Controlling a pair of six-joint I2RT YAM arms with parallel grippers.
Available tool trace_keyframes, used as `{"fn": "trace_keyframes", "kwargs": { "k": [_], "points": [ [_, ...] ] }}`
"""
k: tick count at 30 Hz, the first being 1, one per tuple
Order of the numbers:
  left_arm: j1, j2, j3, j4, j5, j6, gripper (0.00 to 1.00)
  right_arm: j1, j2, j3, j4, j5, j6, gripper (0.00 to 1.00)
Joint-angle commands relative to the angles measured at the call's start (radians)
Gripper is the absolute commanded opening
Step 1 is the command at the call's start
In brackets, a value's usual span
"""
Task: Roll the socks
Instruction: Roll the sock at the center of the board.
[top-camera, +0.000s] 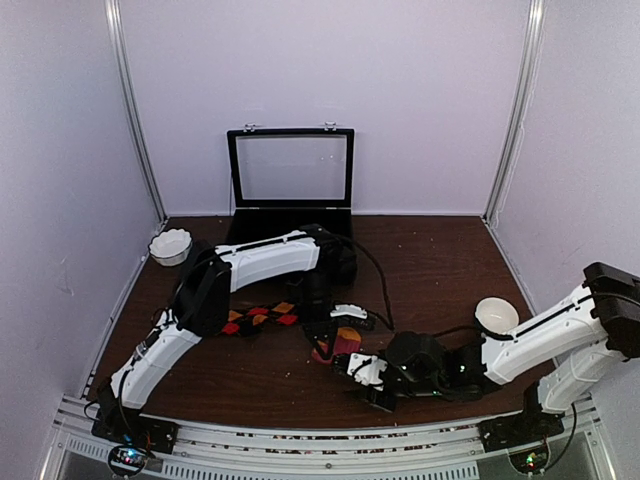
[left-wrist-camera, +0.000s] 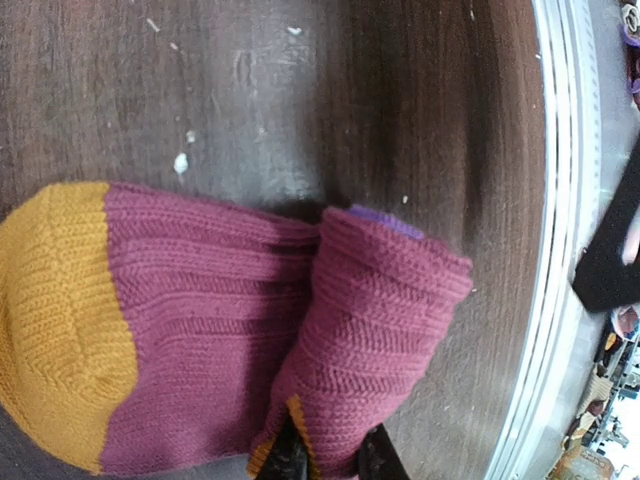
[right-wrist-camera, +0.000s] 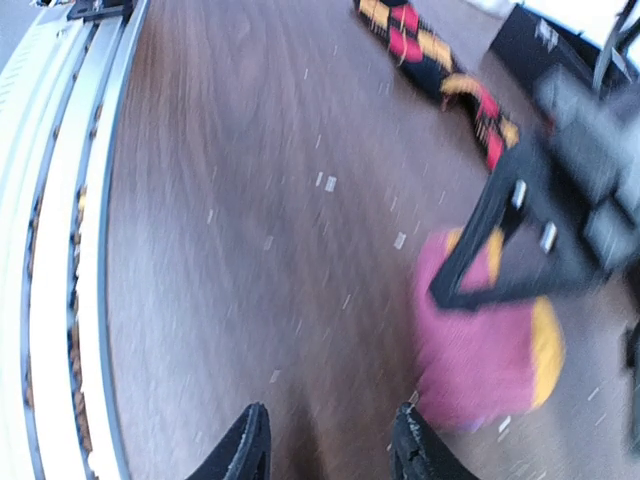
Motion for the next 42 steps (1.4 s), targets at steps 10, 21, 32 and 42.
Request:
{"fn": "trace_keyframes", "kwargs": {
  "k": [10, 21, 32, 42],
  "points": [
    [0.005, 0.084, 0.002, -0.001, -0.062, 0.011, 0.01, -0.071, 0.193, 0.2, -0.061, 0.05, -0.248, 0.41],
    [0.005, 0.085, 0.003, 0.001, -0.056, 0.02, 0.02, -0.102, 0.215, 0.221, -0.055, 0.077, -0.287, 0.4],
    [0.022, 0.011, -0.067, 0.091, -0.026, 0.012, 0.24, -0.166, 0.304, 0.18, -0.025, 0.02, -0.148, 0.28],
    [0.126, -0.374, -0.366, 0.442, 0.012, -0.069, 0.39, -0.228, 0.297, 0.092, 0.032, -0.104, 0.098, 0.14]
  ]
}}
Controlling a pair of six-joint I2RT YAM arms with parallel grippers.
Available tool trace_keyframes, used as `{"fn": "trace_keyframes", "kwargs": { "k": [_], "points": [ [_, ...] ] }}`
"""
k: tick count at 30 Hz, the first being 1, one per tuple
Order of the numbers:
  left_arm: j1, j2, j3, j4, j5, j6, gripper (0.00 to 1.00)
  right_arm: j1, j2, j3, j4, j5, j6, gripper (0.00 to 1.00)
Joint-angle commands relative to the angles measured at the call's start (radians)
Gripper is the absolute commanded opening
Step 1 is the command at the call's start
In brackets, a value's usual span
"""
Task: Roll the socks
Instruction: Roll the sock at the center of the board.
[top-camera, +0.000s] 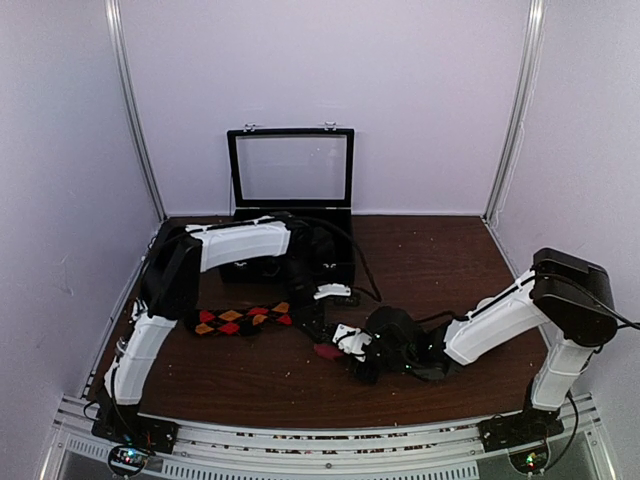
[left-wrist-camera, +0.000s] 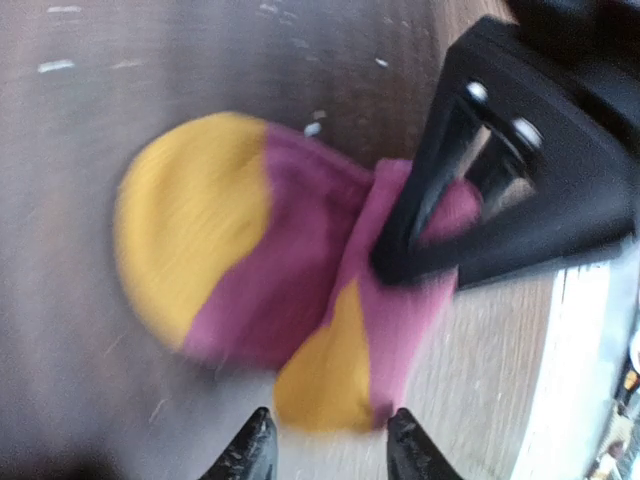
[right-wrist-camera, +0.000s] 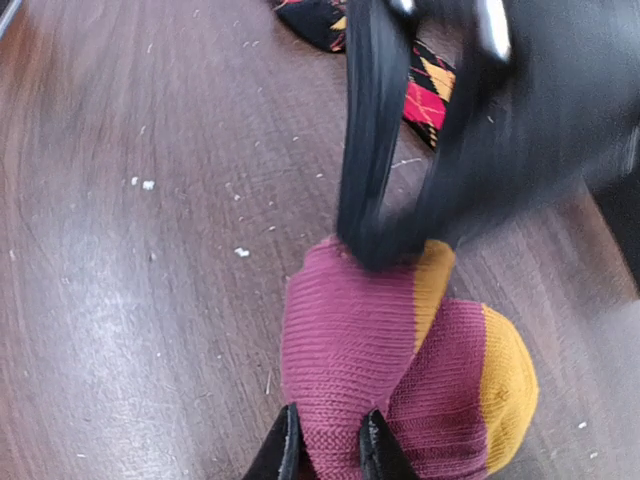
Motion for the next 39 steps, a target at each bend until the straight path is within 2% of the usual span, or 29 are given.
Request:
{"fn": "trace_keyframes", "kwargs": {
  "k": [1, 7, 10, 14, 17, 22, 32, 39],
  "points": [
    [0.046, -0.211, -0.109, 0.221, -0.032, -0.035, 0.4, -0.054, 0.021, -0.078, -0.037, -0.107, 0.168, 0.14],
    [0.044, -0.354, -0.266, 0.323, 0.045, 0.02, 0.42, -0.158, 0.045, -0.119, 0.044, -0.333, 0.359, 0.12],
    [0.029, -0.35, -0.315, 0.315, 0.081, 0.078, 0.42, -0.201, 0.086, -0.109, 0.062, -0.423, 0.432, 0.12],
    [-0.01, -0.327, -0.366, 0.323, 0.092, 0.153, 0.39, -0.251, 0.156, -0.054, -0.007, -0.522, 0.505, 0.12],
    [-0.042, -0.303, -0.37, 0.346, 0.047, 0.173, 0.38, -0.3, 0.187, -0.053, 0.025, -0.593, 0.581, 0.11],
    [-0.07, -0.265, -0.337, 0.378, -0.02, 0.191, 0.39, -0.36, 0.208, -0.069, 0.058, -0.651, 0.655, 0.11],
    [-0.117, -0.216, -0.312, 0.438, -0.171, 0.231, 0.42, -0.379, 0.246, -0.03, -0.026, -0.68, 0.654, 0.12],
    [-0.128, -0.165, -0.299, 0.441, -0.229, 0.247, 0.41, -0.382, 0.288, -0.057, 0.088, -0.692, 0.725, 0.13]
  ]
}}
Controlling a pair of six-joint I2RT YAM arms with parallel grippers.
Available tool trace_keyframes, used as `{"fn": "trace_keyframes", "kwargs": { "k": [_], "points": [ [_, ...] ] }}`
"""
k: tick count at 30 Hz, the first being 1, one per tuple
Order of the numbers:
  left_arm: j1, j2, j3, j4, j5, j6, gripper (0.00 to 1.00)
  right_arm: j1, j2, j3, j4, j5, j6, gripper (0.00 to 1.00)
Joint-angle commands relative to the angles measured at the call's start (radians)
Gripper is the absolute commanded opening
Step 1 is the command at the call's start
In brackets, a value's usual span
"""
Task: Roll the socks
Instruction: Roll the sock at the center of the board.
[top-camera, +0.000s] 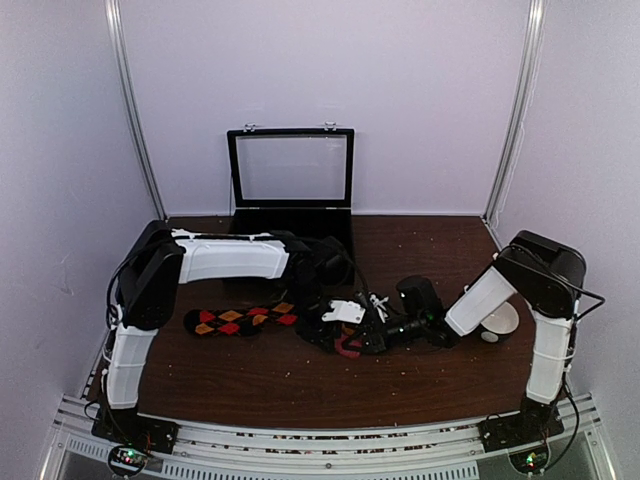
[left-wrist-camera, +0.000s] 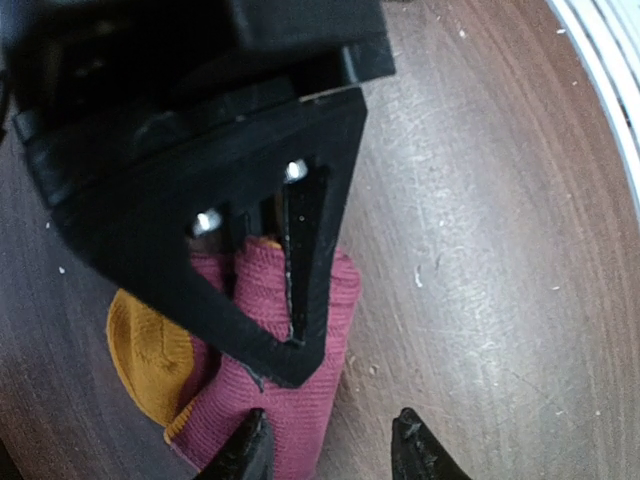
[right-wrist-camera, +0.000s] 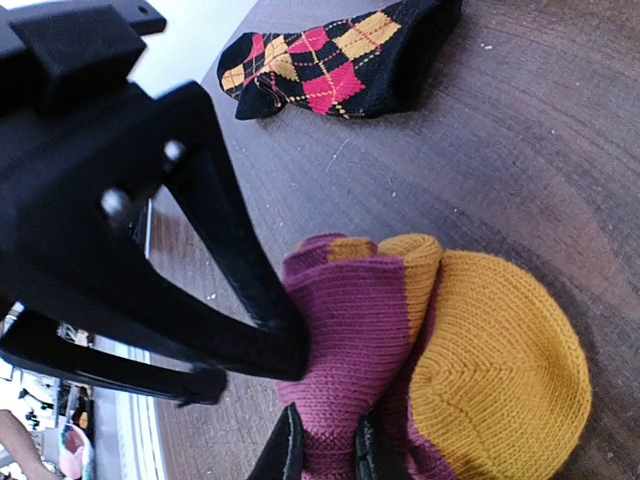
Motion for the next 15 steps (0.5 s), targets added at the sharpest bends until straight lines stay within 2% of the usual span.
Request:
{"fn": "trace_keyframes", "kwargs": {
  "k": [1, 5, 7, 10, 15],
  "points": [
    [-0.007, 0.06, 0.03, 0.023, -0.065, 0.024, 0.39, -0.005, 0.088, -0.074, -0.129, 0.087, 0.057, 0.14],
    [-0.005, 0.122, 0.094, -0.035, -0.085, 0.008, 0.22, -0.005, 0.058, -0.096, -0.108, 0.095, 0.054, 0.2],
    [-0.005, 0.149, 0.115, -0.069, -0.085, 0.0, 0.18, -0.005, 0.042, -0.108, -0.099, 0.097, 0.052, 0.22],
    [-0.005, 0.153, 0.108, -0.073, -0.073, 0.002, 0.19, -0.004, 0.028, -0.113, -0.113, 0.093, 0.049, 0.25],
    [-0.007, 0.163, 0.109, -0.105, -0.058, 0.018, 0.31, -0.005, 0.014, -0.121, -0.135, 0.099, 0.026, 0.29]
  ]
}}
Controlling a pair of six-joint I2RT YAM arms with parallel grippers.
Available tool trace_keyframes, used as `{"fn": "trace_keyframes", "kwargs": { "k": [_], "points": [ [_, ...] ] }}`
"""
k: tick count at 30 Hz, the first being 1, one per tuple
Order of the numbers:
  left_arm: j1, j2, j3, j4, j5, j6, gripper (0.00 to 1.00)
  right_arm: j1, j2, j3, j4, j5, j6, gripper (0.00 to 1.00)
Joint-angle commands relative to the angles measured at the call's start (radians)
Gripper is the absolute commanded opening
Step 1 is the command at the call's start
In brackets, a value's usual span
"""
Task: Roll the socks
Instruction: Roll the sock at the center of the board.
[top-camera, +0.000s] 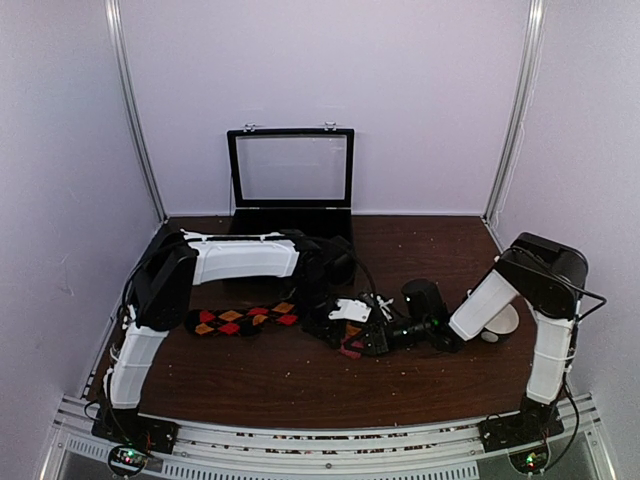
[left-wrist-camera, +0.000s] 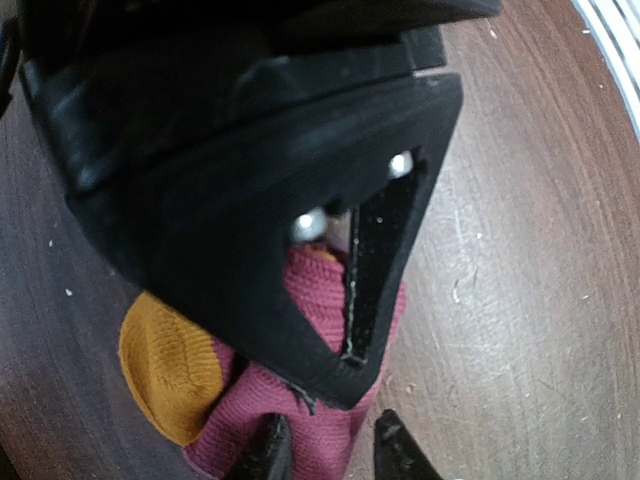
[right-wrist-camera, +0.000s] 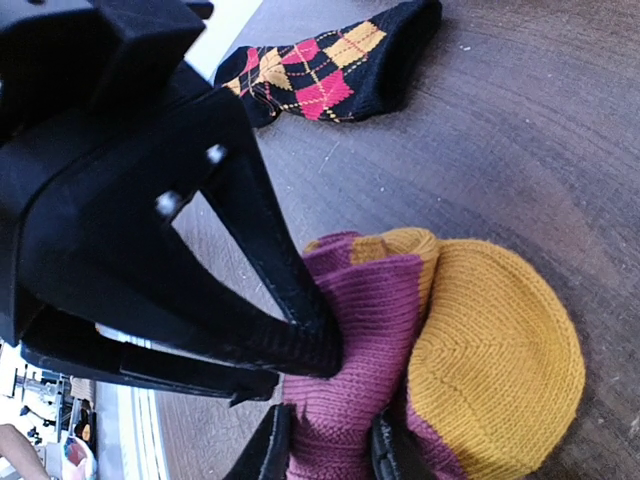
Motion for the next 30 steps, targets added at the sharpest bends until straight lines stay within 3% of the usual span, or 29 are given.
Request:
{"fn": "trace_keyframes", "kwargs": {
  "k": [1, 6, 12, 18, 20, 23, 24, 25, 26, 30],
  "points": [
    [-0.003, 0.078, -0.006, -0.058, -0.034, 0.008, 0.32, -0.003, 0.014, -0.07, -0.219, 0.076, -0.035, 0.31],
    [-0.002, 0.15, 0.091, -0.151, -0.039, -0.001, 0.32, 0.004, -0.065, -0.099, -0.236, 0.115, -0.076, 0.36],
    [-0.004, 0.192, 0.149, -0.178, -0.062, -0.015, 0.34, 0.007, -0.064, -0.103, -0.261, 0.101, -0.099, 0.37],
    [-0.005, 0.235, 0.214, -0.25, -0.036, -0.019, 0.23, 0.038, -0.194, -0.232, -0.156, 0.21, -0.106, 0.39],
    [-0.004, 0.26, 0.255, -0.288, -0.023, -0.022, 0.22, 0.068, -0.247, -0.255, -0.162, 0.261, -0.127, 0.48],
    [-0.001, 0.282, 0.295, -0.315, -0.019, -0.032, 0.22, 0.108, -0.304, -0.282, -0.167, 0.336, -0.144, 0.51],
    [0.001, 0.288, 0.304, -0.324, -0.015, -0.034, 0.22, 0.12, -0.322, -0.294, -0.17, 0.365, -0.151, 0.58],
    [0.002, 0.294, 0.316, -0.337, -0.011, -0.035, 0.22, 0.135, -0.34, -0.305, -0.173, 0.396, -0.158, 0.94],
    [0.003, 0.303, 0.331, -0.354, -0.001, -0.037, 0.22, 0.15, -0.358, -0.315, -0.176, 0.429, -0.166, 0.99],
    [0.022, 0.337, 0.395, -0.417, 0.061, -0.049, 0.21, 0.199, -0.435, -0.357, -0.18, 0.527, -0.177, 1.0]
  ]
}}
